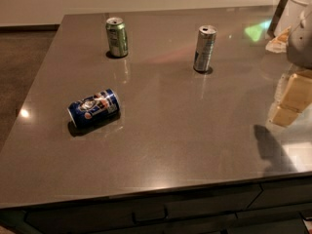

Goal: Place pepsi can upright

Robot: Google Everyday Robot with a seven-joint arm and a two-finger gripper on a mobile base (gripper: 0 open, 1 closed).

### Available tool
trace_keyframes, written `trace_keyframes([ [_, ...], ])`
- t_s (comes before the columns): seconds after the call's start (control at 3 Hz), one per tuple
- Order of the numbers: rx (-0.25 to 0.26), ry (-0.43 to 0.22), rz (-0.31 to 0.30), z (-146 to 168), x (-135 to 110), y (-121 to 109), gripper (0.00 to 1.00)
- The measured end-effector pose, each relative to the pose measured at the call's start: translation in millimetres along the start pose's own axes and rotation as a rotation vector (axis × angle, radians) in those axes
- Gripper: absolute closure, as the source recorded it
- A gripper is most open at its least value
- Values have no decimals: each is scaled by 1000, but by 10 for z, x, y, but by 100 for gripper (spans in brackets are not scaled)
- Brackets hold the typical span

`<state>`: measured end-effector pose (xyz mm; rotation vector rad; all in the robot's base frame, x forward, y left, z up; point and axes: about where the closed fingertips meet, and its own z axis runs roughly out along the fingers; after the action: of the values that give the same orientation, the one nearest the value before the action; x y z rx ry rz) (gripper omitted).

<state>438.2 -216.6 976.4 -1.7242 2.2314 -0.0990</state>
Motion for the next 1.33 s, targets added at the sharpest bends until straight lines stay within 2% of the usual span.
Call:
trace_keyframes([
  [0.33, 1, -1, 2, -5, -5, -12, 0],
  [0.67, -23, -23, -81, 107, -257, -70, 0],
  [1.33, -87, -80, -326, 513, -1078, -17, 0],
])
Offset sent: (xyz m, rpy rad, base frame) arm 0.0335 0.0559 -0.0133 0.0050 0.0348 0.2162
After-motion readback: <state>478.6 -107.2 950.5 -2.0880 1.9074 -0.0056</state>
